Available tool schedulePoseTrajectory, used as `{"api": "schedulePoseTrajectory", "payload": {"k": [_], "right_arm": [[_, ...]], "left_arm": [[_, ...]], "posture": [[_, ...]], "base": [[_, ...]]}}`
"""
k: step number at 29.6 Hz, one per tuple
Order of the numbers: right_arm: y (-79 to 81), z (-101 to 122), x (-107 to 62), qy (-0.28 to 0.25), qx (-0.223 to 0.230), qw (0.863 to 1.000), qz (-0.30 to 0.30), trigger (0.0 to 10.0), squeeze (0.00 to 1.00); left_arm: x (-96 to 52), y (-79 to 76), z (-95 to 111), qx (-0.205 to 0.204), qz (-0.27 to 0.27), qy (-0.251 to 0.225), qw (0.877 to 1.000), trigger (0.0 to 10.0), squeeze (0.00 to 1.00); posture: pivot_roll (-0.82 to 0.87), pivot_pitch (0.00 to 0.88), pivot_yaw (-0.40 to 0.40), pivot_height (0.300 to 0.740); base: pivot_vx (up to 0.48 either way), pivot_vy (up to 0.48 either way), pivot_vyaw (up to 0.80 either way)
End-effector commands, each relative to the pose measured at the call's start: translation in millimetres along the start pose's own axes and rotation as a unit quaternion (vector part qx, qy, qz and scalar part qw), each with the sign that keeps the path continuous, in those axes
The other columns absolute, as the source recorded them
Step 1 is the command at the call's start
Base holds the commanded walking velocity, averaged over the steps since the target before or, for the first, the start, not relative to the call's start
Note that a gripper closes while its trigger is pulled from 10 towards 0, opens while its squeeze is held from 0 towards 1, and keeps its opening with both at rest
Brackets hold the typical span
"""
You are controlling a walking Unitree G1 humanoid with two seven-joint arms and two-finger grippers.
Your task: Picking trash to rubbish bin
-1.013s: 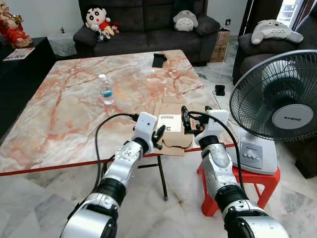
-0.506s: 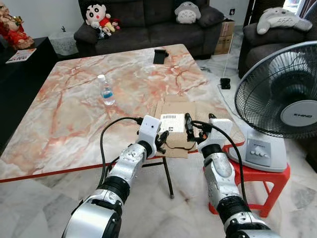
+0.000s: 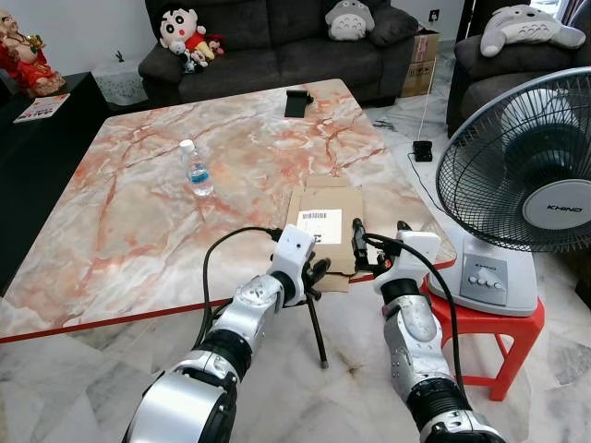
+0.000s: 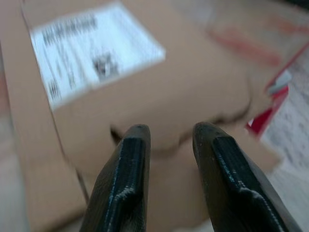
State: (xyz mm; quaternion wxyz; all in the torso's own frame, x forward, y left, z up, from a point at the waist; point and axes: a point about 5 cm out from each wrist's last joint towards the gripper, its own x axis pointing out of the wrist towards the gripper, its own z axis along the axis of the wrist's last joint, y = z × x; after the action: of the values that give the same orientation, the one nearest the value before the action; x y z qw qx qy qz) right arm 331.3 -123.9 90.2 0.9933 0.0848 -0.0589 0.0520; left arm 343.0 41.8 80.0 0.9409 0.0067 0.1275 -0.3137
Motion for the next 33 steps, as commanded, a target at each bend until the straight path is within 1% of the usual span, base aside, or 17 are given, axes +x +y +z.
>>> {"api": "schedulePoseTrajectory", "payload": {"k": [1,3,6,9,11,12,15,16,19,21,22,25,26,27,29,32,33], "right_arm": [[7.8,4,2.7,-0.006,0.003,1.0,0.01,10.0,0.0],[8.1,4,2.9,-0.006,0.003,1.0,0.01,10.0,0.0],[9.9,3,3.9,-0.002,0.006,1.0,0.01,10.0,0.0],[10.3,3,4.4,-0.002,0.007,1.0,0.012,10.0,0.0],[10.6,4,4.9,-0.001,0.007,1.0,0.013,10.0,0.0],[10.7,4,5.3,0.0,0.007,1.0,0.014,10.0,0.0],[10.9,4,5.9,0.001,0.007,1.0,0.016,10.0,0.0],[11.4,4,6.4,0.001,0.007,1.0,0.017,10.0,0.0],[12.7,4,7.3,0.002,0.008,1.0,0.019,10.0,0.0],[13.7,4,8.1,0.004,0.008,1.0,0.021,10.0,0.0],[14.7,4,9.0,0.005,0.008,1.0,0.024,10.0,0.0],[15.8,5,10.4,0.005,0.009,1.0,0.027,10.0,0.0],[16.1,6,11.5,0.004,0.008,1.0,0.028,10.0,0.0],[16.1,6,11.5,0.004,0.008,1.0,0.028,10.0,0.0],[15.9,6,12.4,0.004,0.008,1.0,0.029,10.0,0.0],[15.2,8,14.3,0.003,0.007,1.0,0.03,10.0,0.0],[14.9,9,14.8,0.003,0.007,1.0,0.03,10.0,0.0]], "left_arm": [[-3.8,2.4,-11,-0.004,-0.002,0.024,1.0,10.0,0.0],[-4.5,1.9,-13,-0.003,-0.003,0.029,1.0,10.0,0.0],[-10.4,-1.0,-27,0.005,-0.022,0.054,0.998,10.0,0.0],[-15.4,-1.2,-33,0.007,-0.029,0.061,0.998,10.0,0.0],[-22.3,-0.3,-38,0.003,-0.031,0.061,0.998,10.0,0.0],[-28.4,0.3,-38,0.004,-0.031,0.058,0.998,10.0,0.0],[-37.7,1.6,-36,0.006,-0.025,0.051,0.998,10.0,0.0],[-44.7,2.2,-33,0.01,-0.022,0.046,0.999,10.0,0.0],[-54.6,4.7,-24,0.021,-0.011,0.031,0.999,10.0,0.0],[-60.2,8.1,-14,0.031,0.002,0.017,0.999,10.0,0.0],[-64.2,12.4,-3,0.045,0.017,-0.002,0.999,10.0,0.0],[-69.2,18.6,13,0.066,0.039,-0.033,0.997,10.0,0.0],[-72.7,21.1,22,0.095,0.042,-0.05,0.993,10.0,0.0],[-72.7,21.1,22,0.095,0.042,-0.05,0.993,10.0,0.0],[-76.2,21.8,26,0.11,0.046,-0.053,0.991,10.0,0.0],[-86.0,25.9,36,0.134,0.057,-0.075,0.987,10.0,0.0],[-90.9,29.1,40,0.152,0.068,-0.083,0.983,10.0,0.0]], "posture": [[-0.01,0.043,0.15,0.74],[-0.01,0.045,0.151,0.74],[0.01,0.052,0.149,0.74],[0.01,0.054,0.148,0.74],[0.02,0.056,0.147,0.74],[0.03,0.057,0.146,0.74],[0.04,0.057,0.144,0.74],[0.05,0.056,0.141,0.74],[0.05,0.056,0.137,0.74],[0.06,0.051,0.13,0.74],[0.06,0.049,0.127,0.74],[0.07,0.045,0.124,0.74],[0.07,0.042,0.122,0.74],[0.07,0.042,0.122,0.74],[0.07,0.038,0.12,0.74],[0.07,0.034,0.115,0.74],[0.07,0.032,0.114,0.74]], "base": [[0.0,0.0,0.0],[0.0,0.0,0.0],[0.0,0.0,0.0],[0.0,0.0,0.0],[0.0,0.0,0.0],[0.0,0.0,0.0],[0.0,0.0,0.0],[0.0,0.0,0.0],[0.0,0.0,0.0],[0.0,0.0,0.0],[0.0,0.0,0.0],[0.0,0.0,0.0],[0.0,0.0,0.0],[0.0,0.0,0.0],[0.0,0.0,0.0],[0.0,0.0,0.0],[0.0,0.0,0.0]]}}
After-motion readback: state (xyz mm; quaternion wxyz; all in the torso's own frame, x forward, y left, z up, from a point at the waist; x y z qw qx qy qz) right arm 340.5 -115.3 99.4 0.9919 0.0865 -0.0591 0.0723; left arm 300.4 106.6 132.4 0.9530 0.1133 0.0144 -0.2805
